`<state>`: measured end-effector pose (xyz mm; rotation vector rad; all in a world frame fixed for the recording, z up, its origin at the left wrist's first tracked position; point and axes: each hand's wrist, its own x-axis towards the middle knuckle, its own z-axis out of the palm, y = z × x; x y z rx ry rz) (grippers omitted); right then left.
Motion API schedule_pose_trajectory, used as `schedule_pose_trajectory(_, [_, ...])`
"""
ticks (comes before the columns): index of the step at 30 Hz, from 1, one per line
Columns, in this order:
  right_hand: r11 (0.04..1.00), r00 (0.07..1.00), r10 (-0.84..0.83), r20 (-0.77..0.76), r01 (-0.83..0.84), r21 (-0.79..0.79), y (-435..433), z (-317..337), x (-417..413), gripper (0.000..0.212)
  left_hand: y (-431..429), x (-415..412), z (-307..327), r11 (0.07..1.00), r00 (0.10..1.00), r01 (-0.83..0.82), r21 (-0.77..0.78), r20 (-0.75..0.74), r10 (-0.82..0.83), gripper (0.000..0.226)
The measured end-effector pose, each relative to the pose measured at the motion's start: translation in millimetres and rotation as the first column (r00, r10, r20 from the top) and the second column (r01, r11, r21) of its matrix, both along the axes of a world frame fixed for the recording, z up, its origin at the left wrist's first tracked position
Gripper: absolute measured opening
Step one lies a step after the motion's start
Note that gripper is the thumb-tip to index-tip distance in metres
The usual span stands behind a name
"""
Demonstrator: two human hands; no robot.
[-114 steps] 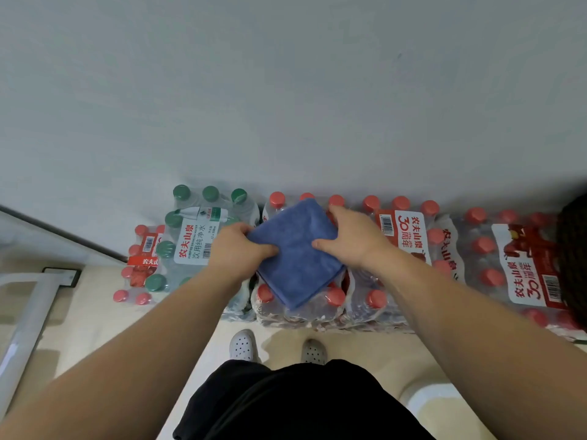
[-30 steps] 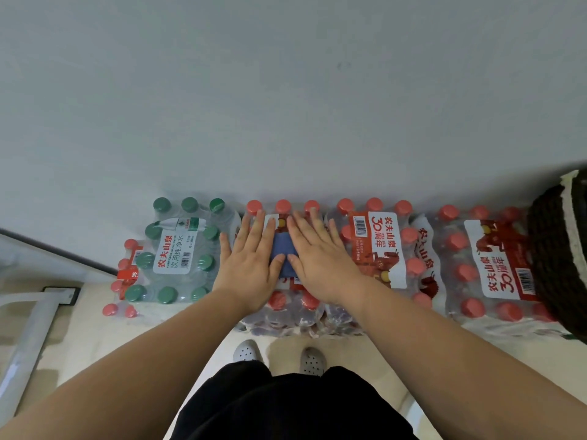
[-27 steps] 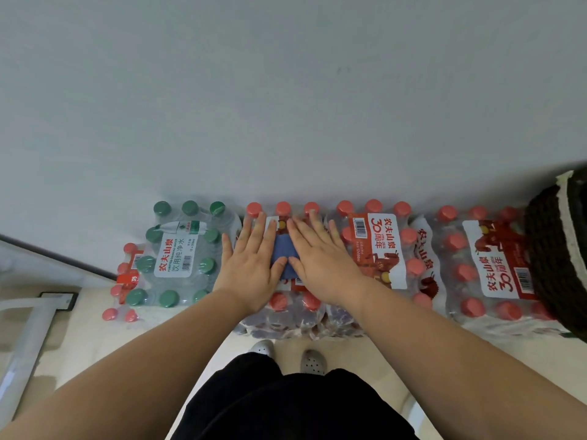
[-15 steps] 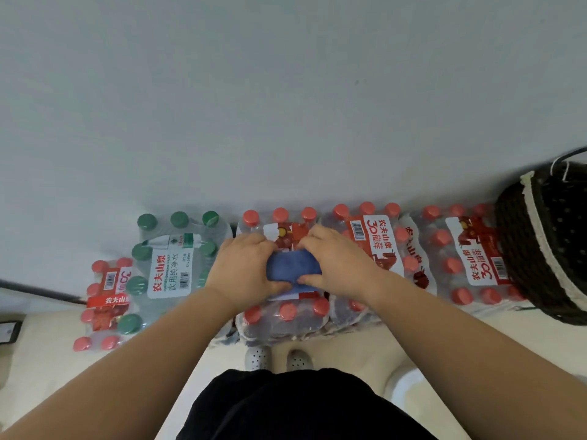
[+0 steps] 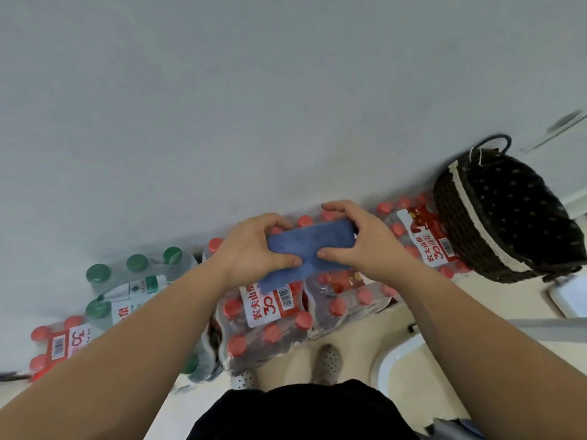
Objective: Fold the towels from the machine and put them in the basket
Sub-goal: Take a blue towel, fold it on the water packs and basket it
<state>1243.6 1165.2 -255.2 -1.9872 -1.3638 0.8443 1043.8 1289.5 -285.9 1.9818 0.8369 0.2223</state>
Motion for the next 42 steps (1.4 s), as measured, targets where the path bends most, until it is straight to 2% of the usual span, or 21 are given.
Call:
schedule_pose_trajectory(3, [0.998, 0.995, -0.004, -0.1, 0.011, 0.064, -10, 10, 18, 0.06, 2, 18, 5, 0.998, 0.997, 0.003, -0.055, 0.078, 0.002, 0.045])
schedule_pose_trajectory(7, [0.986, 0.999, 0.0, 0.035, -0.006, 0.166, -15, 11, 43, 0.05, -6, 50, 10, 0.997, 0.984, 0.025, -0.075, 0.177, -0.011, 0.069])
schedule_pose_trajectory(10, [0.966, 0.993, -0.007, 0.115, -0.023, 0.259, -16, 12, 73, 0.043, -18, 81, 16, 0.995, 0.972, 0.076, 0.061, 0.219, -0.087, 0.072])
schedule_pose_trajectory(12, [0.953, 0.992, -0.008, 0.125, -0.03, 0.301, -16, 17, 99, 0.036, -24, 105, 18, 0.967, 0.962, 0.113, 0.228, 0.22, -0.164, 0.065])
schedule_pose_trajectory(14, [0.95, 0.993, -0.022, 0.113, -0.014, 0.312, -18, 26, 129, 0.031, -29, 132, 21, 0.944, 0.95, 0.128, 0.305, 0.237, -0.205, 0.059])
schedule_pose_trajectory(16, [0.946, 0.992, -0.037, 0.124, -0.005, 0.325, -22, 36, 163, 0.03, -36, 163, 28, 0.956, 0.95, 0.103, 0.274, 0.257, -0.176, 0.06])
schedule_pose_trajectory(18, [0.94, 0.988, -0.045, 0.148, -0.008, 0.34, -29, 44, 200, 0.029, -43, 195, 36, 0.982, 0.958, 0.079, 0.17, 0.261, -0.122, 0.065])
schedule_pose_trajectory(20, [0.943, 0.987, -0.072, 0.146, 0.02, 0.333, -37, 50, 238, 0.028, -49, 230, 41, 0.992, 0.972, 0.067, 0.104, 0.22, -0.088, 0.066])
schedule_pose_trajectory(22, [0.947, 0.983, -0.13, 0.133, 0.083, 0.31, -47, 52, 275, 0.026, -54, 265, 43, 0.998, 0.984, 0.016, 0.058, 0.177, -0.026, 0.058])
schedule_pose_trajectory(26, [0.944, 0.966, -0.227, 0.126, 0.187, 0.273, -70, 59, 334, 0.025, -62, 327, 40, 0.972, 0.979, -0.153, -0.177, 0.109, 0.174, 0.034])
schedule_pose_trajectory(31, [0.97, 0.951, -0.214, 0.222, 0.18, 0.165, -93, 62, 372, 0.026, -62, 395, 27, 0.991, 0.991, -0.104, -0.088, -0.089, 0.096, 0.038])
schedule_pose_trajectory(33, [0.975, 0.951, -0.201, 0.235, 0.172, 0.138, -100, 62, 378, 0.026, -63, 417, 26, 0.988, 0.989, -0.117, -0.101, -0.103, 0.107, 0.043])
schedule_pose_trajectory(36, [0.964, 0.946, -0.248, 0.209, 0.22, 0.149, -110, 61, 382, 0.025, -64, 440, 23, 0.994, 0.991, -0.07, -0.084, -0.118, 0.06, 0.032])
schedule_pose_trajectory(39, [0.942, 0.943, -0.311, 0.12, 0.289, 0.172, -117, 58, 384, 0.025, -64, 447, 20, 0.998, 0.993, -0.031, -0.05, -0.114, 0.025, 0.05])
schedule_pose_trajectory(42, [0.933, 0.934, -0.335, 0.125, 0.31, 0.185, -117, 55, 385, 0.026, -70, 433, 22, 0.997, 0.993, -0.042, -0.063, -0.114, 0.034, 0.059])
